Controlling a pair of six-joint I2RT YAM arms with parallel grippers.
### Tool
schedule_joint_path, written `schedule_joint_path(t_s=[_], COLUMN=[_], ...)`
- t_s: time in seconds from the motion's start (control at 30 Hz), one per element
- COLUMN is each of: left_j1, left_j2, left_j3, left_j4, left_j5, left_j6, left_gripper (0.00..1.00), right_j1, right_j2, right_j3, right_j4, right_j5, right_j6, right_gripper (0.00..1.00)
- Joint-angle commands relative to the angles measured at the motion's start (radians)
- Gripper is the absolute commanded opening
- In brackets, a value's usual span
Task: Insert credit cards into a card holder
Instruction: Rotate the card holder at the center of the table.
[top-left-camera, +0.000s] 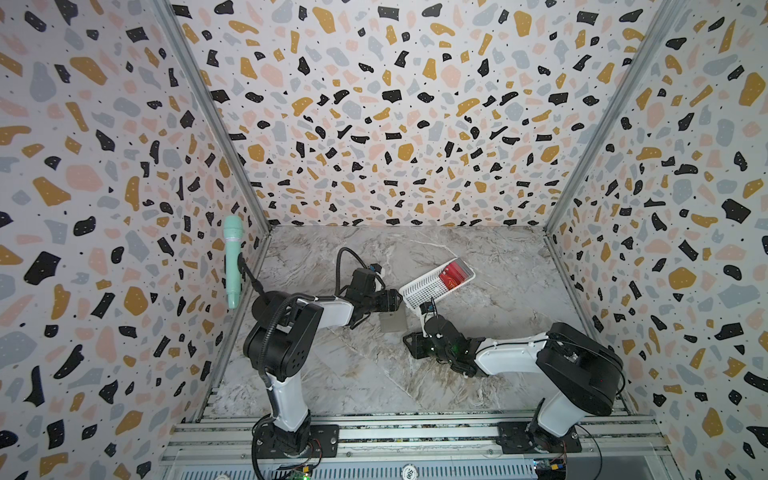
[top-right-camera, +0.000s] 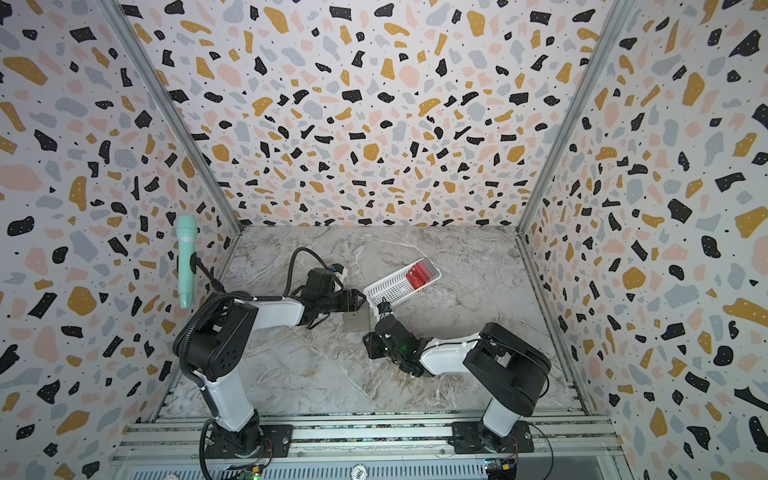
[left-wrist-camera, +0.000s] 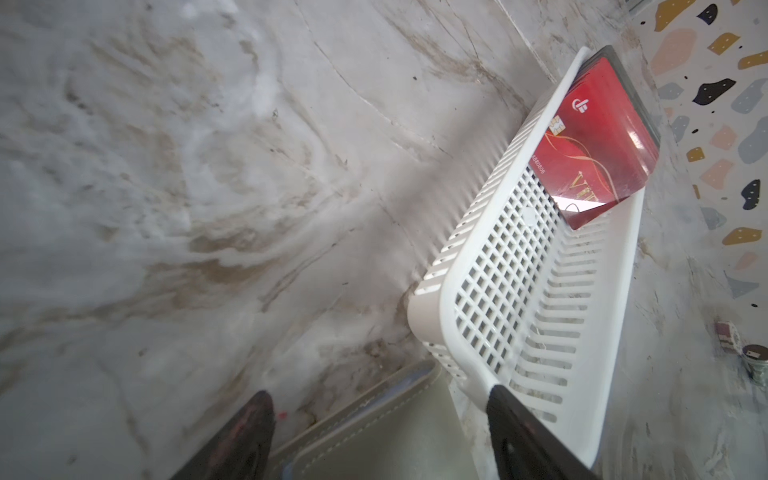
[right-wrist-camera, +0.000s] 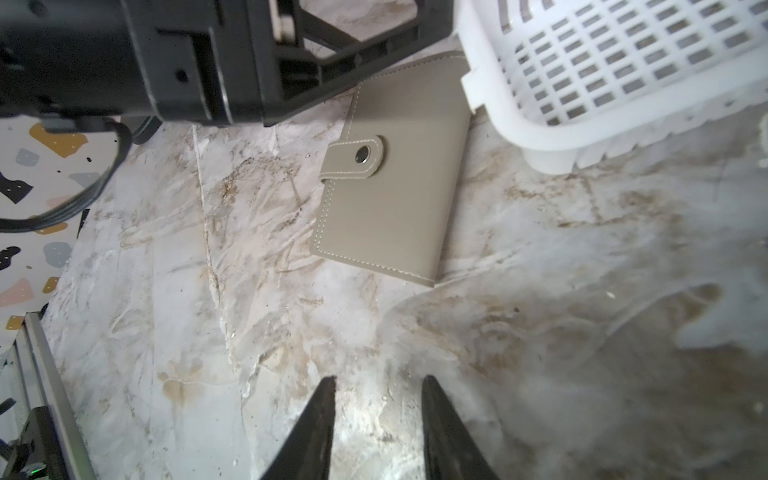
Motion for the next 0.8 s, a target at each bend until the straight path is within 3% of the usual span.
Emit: schedule_joint_path(t_s=[0.0, 0.4, 0.77], left_j1=[0.004, -0.014, -0.168], left_j2=[-0.009, -0.155, -0.308], left_j3=[-0.017, -0.182, -0.358], left_j4=[0.01, 0.047, 0.158], left_j5=[0.055, 0.121, 0.078], left_j6=[0.0, -0.033, -0.181], left_gripper=[0.81, 0.79, 0.78], right_j1=[0.005, 0.004, -0.049], right_j2=[-0.002, -0.043, -0.165], right_j3=[-0.011, -0.083, -0.181], right_j4=[0.015, 0.027, -0.004], right_j5=[0.014, 0.057, 0.069], right_j6=[0.021, 0.073, 0.097], right_gripper=[0.36, 0.34, 0.32])
